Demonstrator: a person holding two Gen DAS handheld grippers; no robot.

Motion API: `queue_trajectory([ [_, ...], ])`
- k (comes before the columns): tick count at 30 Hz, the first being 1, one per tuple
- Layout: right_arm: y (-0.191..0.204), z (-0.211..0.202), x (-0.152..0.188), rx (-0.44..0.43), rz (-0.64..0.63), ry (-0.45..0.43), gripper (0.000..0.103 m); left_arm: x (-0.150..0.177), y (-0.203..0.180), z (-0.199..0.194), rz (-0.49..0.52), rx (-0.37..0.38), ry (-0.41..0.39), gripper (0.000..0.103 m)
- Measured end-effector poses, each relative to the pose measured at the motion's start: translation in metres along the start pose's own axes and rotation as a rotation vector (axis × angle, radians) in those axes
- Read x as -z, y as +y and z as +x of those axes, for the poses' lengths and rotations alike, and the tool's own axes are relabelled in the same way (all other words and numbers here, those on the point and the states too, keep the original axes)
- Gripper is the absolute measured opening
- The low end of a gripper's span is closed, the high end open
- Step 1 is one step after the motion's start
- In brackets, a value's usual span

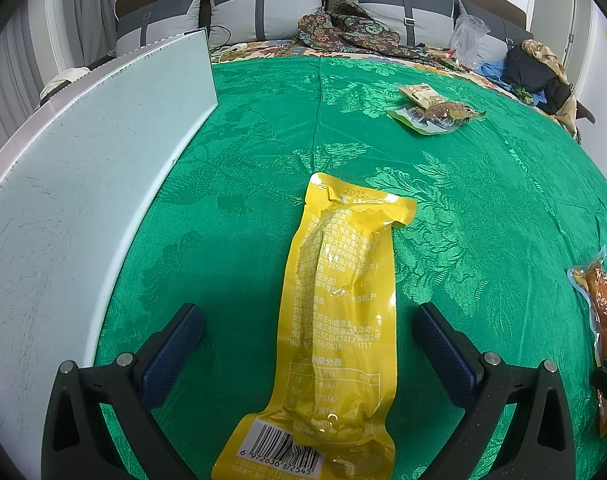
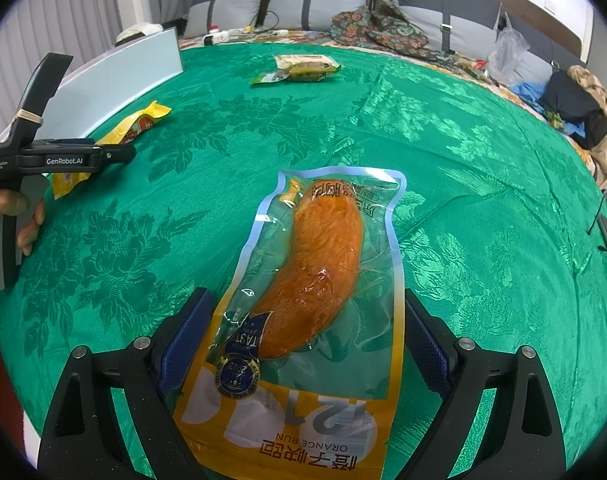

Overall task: Organize snacks
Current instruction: 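Hold the yellow packet in left tool while right tool lifts the sausage packet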

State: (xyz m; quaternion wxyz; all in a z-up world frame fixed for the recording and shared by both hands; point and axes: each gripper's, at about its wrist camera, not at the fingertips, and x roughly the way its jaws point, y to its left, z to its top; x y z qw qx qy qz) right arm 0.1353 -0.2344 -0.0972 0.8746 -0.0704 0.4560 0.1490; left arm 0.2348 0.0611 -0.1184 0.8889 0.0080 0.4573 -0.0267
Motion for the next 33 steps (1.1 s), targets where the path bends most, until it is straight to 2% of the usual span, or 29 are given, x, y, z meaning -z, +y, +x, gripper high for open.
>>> queue_trajectory([
  [27,0.0,-0.001,0.002,-0.001,-0.001,0.003,0.093,0.0,0.001,0.001,-0.002,0.001,0.001,0.103],
  [29,-0.001,0.002,-0.004,-0.005,-0.001,0.03,0.093,-0.003,0.001,0.002,0.006,0.008,0.028,0.103],
  [33,-0.011,0.001,-0.014,-0.067,0.027,0.158,0.092,-0.015,0.001,0.008,0.061,0.042,0.172,0.103],
])
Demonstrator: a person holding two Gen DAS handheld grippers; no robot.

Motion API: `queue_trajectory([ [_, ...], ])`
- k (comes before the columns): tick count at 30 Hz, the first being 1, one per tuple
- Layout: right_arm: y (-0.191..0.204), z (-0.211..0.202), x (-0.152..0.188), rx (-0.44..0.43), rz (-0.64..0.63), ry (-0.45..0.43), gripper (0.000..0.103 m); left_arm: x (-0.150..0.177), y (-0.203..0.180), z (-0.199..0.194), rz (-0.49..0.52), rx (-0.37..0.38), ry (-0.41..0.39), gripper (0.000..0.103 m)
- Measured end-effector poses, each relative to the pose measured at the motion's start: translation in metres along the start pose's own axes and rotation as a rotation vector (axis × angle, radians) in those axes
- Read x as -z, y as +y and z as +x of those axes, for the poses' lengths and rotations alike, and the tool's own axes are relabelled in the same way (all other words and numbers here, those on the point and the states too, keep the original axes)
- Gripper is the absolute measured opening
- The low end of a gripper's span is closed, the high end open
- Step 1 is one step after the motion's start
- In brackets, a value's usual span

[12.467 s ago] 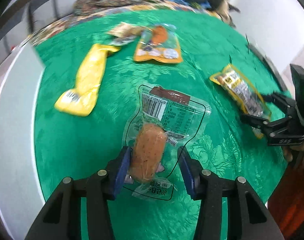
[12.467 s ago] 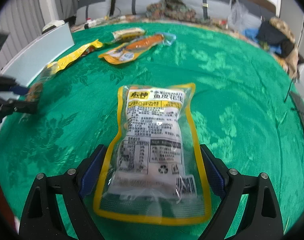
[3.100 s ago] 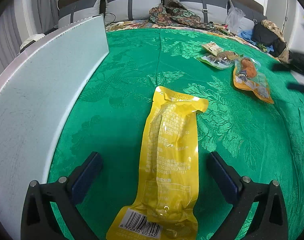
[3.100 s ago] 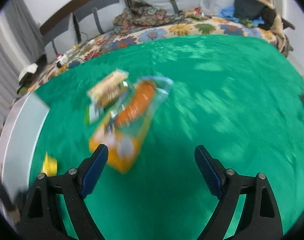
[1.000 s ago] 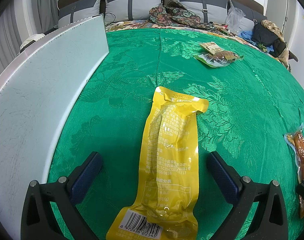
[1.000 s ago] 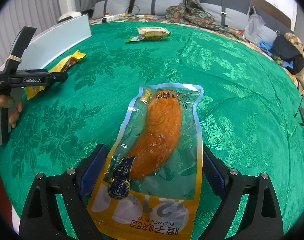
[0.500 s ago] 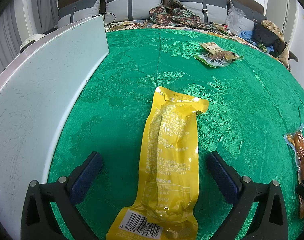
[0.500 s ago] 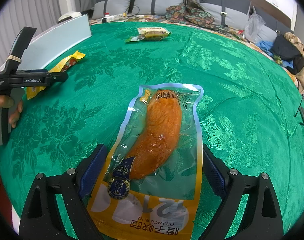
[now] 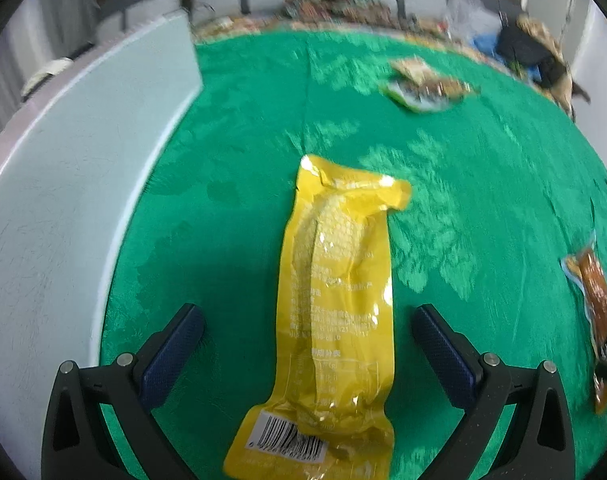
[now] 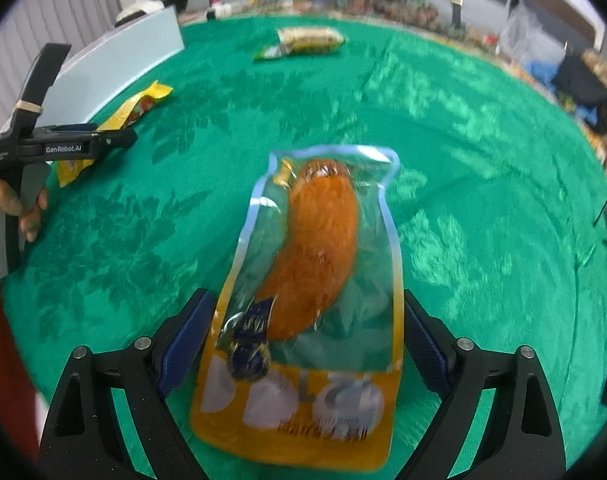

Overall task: Organize snacks
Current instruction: 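Hold the yellow packet in left tool while right tool lifts the sausage packet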

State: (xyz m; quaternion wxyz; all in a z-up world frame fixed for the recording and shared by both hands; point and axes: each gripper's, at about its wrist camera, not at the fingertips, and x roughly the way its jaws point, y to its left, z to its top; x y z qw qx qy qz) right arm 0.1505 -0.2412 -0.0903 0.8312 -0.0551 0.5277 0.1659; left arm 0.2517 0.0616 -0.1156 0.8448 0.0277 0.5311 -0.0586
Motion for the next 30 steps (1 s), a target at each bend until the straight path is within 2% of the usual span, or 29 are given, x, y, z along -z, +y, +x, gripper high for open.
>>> queue_trajectory([
  [3,-0.025,-0.013,-0.004,-0.08,0.148,0.032,0.092,-0.004,0.001,0.0,0.023,0.029,0.087,0.103],
  [6,-0.041,-0.018,-0.007,-0.096,0.284,0.044,0.092,-0.005,0.006,-0.001,-0.012,0.054,0.086,0.103],
  [8,-0.039,-0.013,-0.015,-0.081,0.332,0.061,0.092,-0.008,0.004,0.002,0.0,0.032,0.092,0.103],
  [10,-0.026,-0.003,-0.027,-0.043,0.311,0.065,0.092,-0.011,-0.001,0.007,0.015,0.001,0.091,0.103],
  [12,-0.01,0.017,-0.036,0.013,0.269,0.112,0.095,-0.013,-0.003,0.008,0.0,-0.007,0.081,0.103],
  [14,0.011,0.028,-0.045,0.118,0.165,0.122,0.095,-0.014,-0.003,0.008,-0.005,-0.009,0.083,0.103],
  [15,0.019,0.031,-0.046,0.146,0.129,0.127,0.094,-0.014,-0.001,0.007,-0.001,-0.003,0.08,0.099],
  [16,0.022,0.031,-0.046,0.141,0.116,0.122,0.092,-0.012,-0.001,0.001,0.014,0.005,0.042,0.075],
  [17,0.023,0.03,-0.045,0.134,0.114,0.134,0.089,-0.011,-0.002,-0.006,0.038,0.031,0.005,0.057],
  [18,0.023,0.027,-0.043,0.131,0.112,0.135,0.082,-0.011,-0.004,-0.008,0.061,0.016,0.006,0.047],
  [19,0.021,0.023,-0.041,0.115,0.12,0.14,0.079,-0.011,-0.003,-0.008,0.062,0.027,0.018,0.046],
  [20,0.019,0.019,-0.038,0.097,0.136,0.137,0.072,-0.009,0.001,-0.01,0.044,0.065,0.02,0.046],
  [21,0.014,0.01,-0.036,0.07,0.171,0.127,0.059,-0.006,0.003,-0.012,0.03,0.082,0.019,0.046],
  [23,0.006,-0.003,-0.034,0.043,0.221,0.112,0.046,0.003,0.009,-0.021,-0.018,0.119,0.004,0.043],
  [26,-0.004,-0.011,-0.027,-0.012,0.283,0.105,0.043,0.02,0.016,-0.038,-0.095,0.189,-0.019,0.042],
  [27,-0.009,-0.014,-0.022,-0.049,0.327,0.089,0.031,0.025,0.017,-0.044,-0.111,0.208,-0.031,0.042],
  [28,-0.015,-0.019,-0.018,-0.066,0.365,0.065,0.005,0.029,0.018,-0.051,-0.124,0.224,-0.042,0.042],
  [30,-0.027,-0.025,-0.012,-0.161,0.468,0.039,0.006,0.035,0.019,-0.059,-0.144,0.247,-0.056,0.042],
])
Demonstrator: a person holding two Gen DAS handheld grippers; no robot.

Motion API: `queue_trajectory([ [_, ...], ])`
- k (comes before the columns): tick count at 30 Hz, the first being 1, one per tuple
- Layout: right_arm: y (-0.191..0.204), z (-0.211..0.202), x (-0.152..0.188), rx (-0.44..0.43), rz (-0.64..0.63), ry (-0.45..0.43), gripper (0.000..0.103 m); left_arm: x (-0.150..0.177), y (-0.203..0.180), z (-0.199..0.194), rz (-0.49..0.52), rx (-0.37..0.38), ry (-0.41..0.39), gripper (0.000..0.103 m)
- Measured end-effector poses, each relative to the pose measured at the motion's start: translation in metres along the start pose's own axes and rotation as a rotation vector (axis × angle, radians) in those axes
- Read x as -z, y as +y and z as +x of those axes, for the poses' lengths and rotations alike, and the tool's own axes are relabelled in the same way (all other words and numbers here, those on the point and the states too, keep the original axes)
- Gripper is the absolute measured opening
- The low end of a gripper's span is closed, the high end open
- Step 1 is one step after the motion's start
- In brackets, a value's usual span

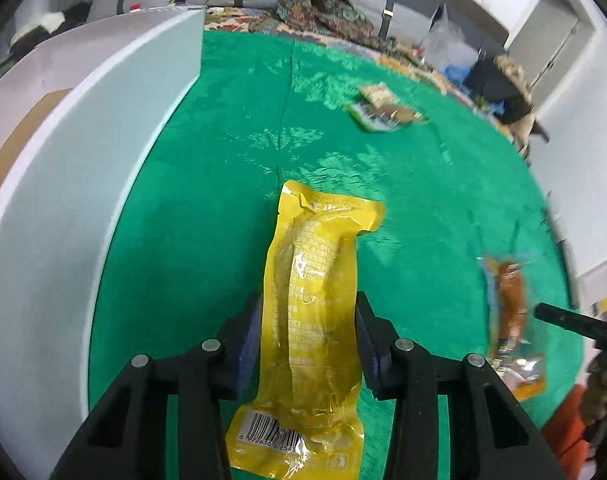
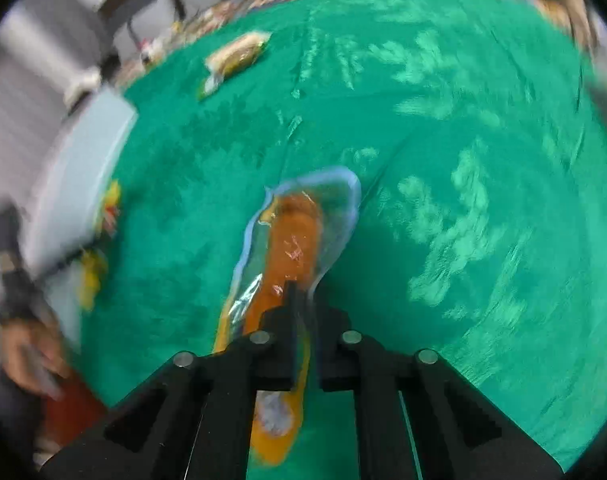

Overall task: Organize snacks
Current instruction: 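Hold the yellow packet in left tool while right tool lifts the sausage packet, then carry both packets over the white box and open both tools to drop them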

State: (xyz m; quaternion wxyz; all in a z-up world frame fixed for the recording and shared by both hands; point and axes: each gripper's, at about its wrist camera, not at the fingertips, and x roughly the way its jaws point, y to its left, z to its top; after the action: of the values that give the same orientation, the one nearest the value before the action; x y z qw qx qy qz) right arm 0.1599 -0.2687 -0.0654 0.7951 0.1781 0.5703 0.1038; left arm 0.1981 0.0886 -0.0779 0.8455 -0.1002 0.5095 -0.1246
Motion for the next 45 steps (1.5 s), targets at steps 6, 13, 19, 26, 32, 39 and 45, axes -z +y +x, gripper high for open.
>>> queue_trajectory([
  [6,-0.004,0.006,0.003,0.032,0.04,-0.015,0.034,0.011,-0.005,-0.009,-0.001,-0.004,-0.014,0.042],
  [13,0.051,0.057,0.003,0.353,-0.187,0.06,0.088,0.015,-0.004,-0.012,-0.043,0.013,-0.029,0.043],
  [19,0.077,0.065,0.023,0.327,-0.289,-0.096,0.09,0.019,-0.003,-0.019,-0.027,0.008,-0.031,0.043],
  [26,0.051,0.04,0.01,0.172,-0.105,-0.043,0.046,0.019,0.005,-0.031,-0.089,0.051,-0.062,0.043],
  [32,0.015,0.008,0.016,-0.13,0.139,-0.075,0.045,0.016,0.002,-0.048,-0.096,0.09,-0.085,0.043],
  [39,0.028,-0.023,0.008,-0.518,0.302,-0.086,0.046,0.011,0.034,-0.106,-0.249,0.233,-0.191,0.043],
  [45,0.168,-0.037,-0.024,-0.709,0.097,-0.034,0.047,0.011,0.107,-0.188,-0.311,0.118,-0.344,0.044],
])
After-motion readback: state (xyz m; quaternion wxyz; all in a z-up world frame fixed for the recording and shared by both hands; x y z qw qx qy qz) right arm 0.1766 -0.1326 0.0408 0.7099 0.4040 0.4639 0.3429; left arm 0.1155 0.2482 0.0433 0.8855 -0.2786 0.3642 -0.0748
